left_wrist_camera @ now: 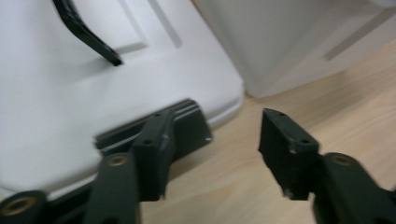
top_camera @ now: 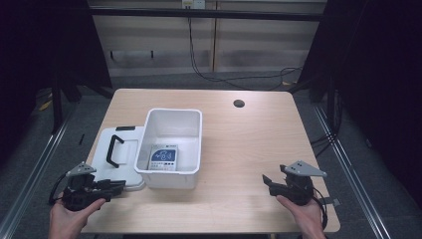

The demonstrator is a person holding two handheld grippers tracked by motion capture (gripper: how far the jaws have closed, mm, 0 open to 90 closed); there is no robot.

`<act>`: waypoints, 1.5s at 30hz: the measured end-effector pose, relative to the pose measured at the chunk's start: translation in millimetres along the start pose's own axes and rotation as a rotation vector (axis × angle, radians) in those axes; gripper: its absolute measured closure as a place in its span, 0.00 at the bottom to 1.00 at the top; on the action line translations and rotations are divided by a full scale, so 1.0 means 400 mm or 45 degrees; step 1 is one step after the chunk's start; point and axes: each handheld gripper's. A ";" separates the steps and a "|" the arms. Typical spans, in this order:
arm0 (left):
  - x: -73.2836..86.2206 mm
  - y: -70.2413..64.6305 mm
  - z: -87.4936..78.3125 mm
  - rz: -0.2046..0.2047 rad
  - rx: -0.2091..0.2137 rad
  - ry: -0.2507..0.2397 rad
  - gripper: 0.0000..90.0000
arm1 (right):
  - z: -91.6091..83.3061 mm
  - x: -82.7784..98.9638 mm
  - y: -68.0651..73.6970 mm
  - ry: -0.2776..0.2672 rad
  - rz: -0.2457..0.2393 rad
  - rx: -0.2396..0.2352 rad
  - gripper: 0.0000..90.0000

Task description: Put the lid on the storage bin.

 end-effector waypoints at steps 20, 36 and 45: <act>-0.036 0.034 -0.029 -0.059 0.039 -0.020 0.46 | -0.042 0.001 0.033 -0.040 0.051 0.015 0.32; -0.085 0.075 -0.062 -0.022 -0.022 0.122 0.50 | -0.049 -0.005 0.031 -0.055 0.093 0.027 0.28; -0.140 0.083 -0.056 -0.047 -0.036 0.181 0.50 | -0.035 -0.006 0.042 -0.008 0.057 0.007 0.28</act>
Point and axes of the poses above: each handheld gripper's, and its own axes: z roughly forward along the jaws, x roughly out of its underside, y roughly to its left, and after that the axes turned 14 degrees about -x, right-handed
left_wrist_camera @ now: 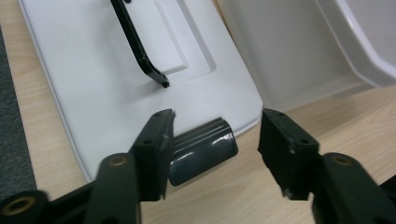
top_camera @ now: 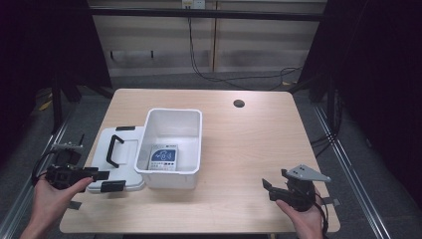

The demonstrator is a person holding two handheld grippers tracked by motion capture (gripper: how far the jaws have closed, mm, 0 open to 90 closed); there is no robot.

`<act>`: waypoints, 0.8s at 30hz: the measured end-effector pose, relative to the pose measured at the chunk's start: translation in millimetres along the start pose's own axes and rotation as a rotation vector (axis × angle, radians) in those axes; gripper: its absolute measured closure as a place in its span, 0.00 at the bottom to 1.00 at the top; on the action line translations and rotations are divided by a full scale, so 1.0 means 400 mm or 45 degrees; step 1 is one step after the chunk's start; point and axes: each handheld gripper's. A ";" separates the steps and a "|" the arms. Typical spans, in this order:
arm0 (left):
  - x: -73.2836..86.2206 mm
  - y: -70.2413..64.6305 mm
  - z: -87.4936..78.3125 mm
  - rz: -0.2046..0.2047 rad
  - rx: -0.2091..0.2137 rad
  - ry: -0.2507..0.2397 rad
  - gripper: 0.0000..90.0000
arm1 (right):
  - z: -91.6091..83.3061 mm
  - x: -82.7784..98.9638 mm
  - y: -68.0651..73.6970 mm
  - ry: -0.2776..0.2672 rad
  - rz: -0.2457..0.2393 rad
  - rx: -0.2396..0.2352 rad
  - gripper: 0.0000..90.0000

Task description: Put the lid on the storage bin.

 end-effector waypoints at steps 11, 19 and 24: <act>-0.073 0.026 0.007 -0.002 -0.009 0.054 0.66 | 0.013 -0.001 0.002 0.021 0.001 -0.015 0.28; -0.118 0.042 0.020 -0.070 -0.094 0.124 0.70 | 0.013 -0.001 0.004 0.037 -0.011 -0.012 0.28; -0.144 0.043 0.040 -0.083 -0.118 0.170 0.71 | 0.011 0.000 0.001 0.031 -0.001 -0.022 0.28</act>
Point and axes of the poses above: each handheld gripper's, and its own axes: z roughly forward along the jaws, x roughly out of its underside, y roughly to its left, and after that the axes turned 14 degrees about -x, right-handed
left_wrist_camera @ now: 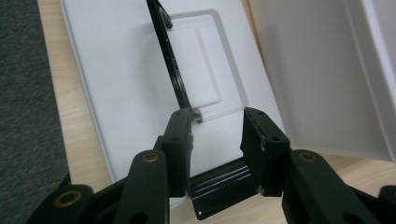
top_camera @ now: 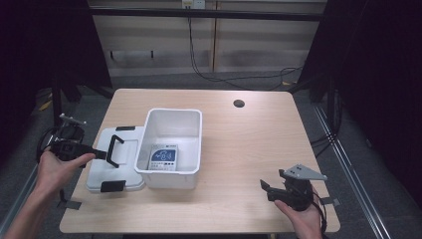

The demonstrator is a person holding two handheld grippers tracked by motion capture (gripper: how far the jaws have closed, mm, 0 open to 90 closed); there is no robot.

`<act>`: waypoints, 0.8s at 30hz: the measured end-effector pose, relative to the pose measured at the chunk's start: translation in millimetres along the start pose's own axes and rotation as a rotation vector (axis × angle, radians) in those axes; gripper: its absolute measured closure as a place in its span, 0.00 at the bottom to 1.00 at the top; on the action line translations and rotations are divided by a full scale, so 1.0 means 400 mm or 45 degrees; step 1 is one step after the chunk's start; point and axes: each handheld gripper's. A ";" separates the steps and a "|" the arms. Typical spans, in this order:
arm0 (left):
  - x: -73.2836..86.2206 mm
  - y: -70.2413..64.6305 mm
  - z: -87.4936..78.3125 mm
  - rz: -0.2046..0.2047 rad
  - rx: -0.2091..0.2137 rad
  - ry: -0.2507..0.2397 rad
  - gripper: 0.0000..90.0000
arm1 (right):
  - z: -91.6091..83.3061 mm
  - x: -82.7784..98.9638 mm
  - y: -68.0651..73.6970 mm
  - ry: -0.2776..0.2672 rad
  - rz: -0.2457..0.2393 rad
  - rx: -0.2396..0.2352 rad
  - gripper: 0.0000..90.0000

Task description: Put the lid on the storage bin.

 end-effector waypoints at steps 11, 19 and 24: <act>-0.042 0.011 0.024 -0.028 -0.072 0.099 0.81 | 0.001 -0.001 0.003 0.010 -0.019 -0.004 0.28; -0.078 0.014 0.048 -0.040 -0.106 0.152 0.79 | 0.005 -0.001 0.002 0.024 -0.016 -0.005 0.28; -0.092 0.007 0.062 -0.029 -0.128 0.189 0.79 | 0.006 0.000 0.002 0.034 -0.016 -0.007 0.28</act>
Point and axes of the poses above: each handheld gripper's, and its own axes: z roughly forward along the jaws, x roughly out of its underside, y roughly to its left, and after that the axes turned 14 degrees about -x, right-handed
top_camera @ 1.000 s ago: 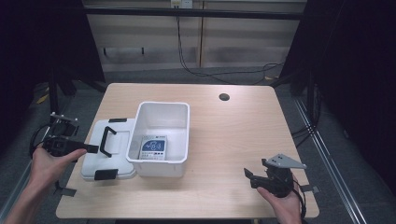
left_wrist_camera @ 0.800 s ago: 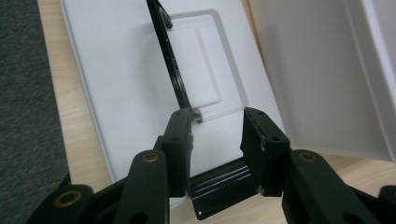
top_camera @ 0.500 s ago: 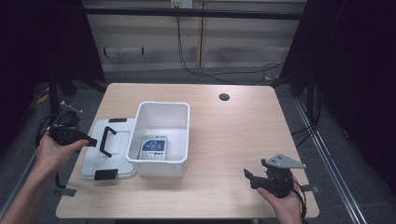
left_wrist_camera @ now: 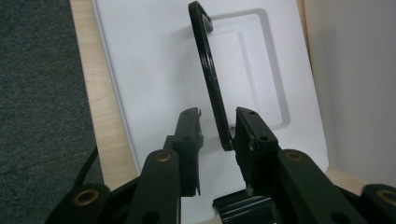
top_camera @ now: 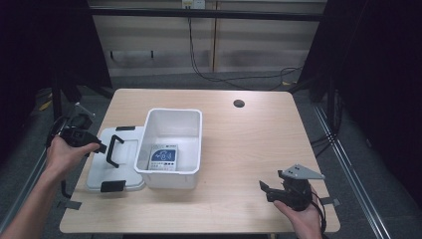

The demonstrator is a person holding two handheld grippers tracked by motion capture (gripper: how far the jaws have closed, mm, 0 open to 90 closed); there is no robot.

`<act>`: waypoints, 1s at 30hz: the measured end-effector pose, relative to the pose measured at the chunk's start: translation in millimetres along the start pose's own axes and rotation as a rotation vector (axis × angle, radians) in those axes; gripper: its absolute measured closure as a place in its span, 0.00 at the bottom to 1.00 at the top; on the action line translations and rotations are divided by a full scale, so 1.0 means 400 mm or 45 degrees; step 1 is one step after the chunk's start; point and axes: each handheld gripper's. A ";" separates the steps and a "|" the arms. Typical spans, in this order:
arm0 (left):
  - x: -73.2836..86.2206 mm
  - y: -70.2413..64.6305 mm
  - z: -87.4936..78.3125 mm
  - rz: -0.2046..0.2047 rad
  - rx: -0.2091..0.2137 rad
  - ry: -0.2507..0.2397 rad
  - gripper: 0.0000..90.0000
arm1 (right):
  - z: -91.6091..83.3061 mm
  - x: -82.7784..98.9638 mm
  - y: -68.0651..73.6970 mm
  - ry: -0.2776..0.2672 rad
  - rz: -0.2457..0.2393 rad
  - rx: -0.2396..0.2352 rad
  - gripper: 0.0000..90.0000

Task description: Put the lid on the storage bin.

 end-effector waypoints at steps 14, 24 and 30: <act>-0.052 -0.043 0.037 -0.013 -0.029 0.093 0.76 | 0.003 0.000 0.001 0.012 0.000 -0.011 0.28; -0.068 -0.044 0.069 -0.019 -0.060 0.160 0.75 | 0.008 0.001 0.001 0.024 -0.004 -0.017 0.28; -0.072 -0.069 0.085 -0.013 -0.115 0.167 0.77 | 0.013 0.000 0.001 0.034 -0.007 -0.019 0.27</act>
Point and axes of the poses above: each handheld gripper's, and its own axes: z roughly forward along the jaws, x roughly out of its underside, y roughly to its left, and after that the axes turned 14 degrees about -x, right-handed
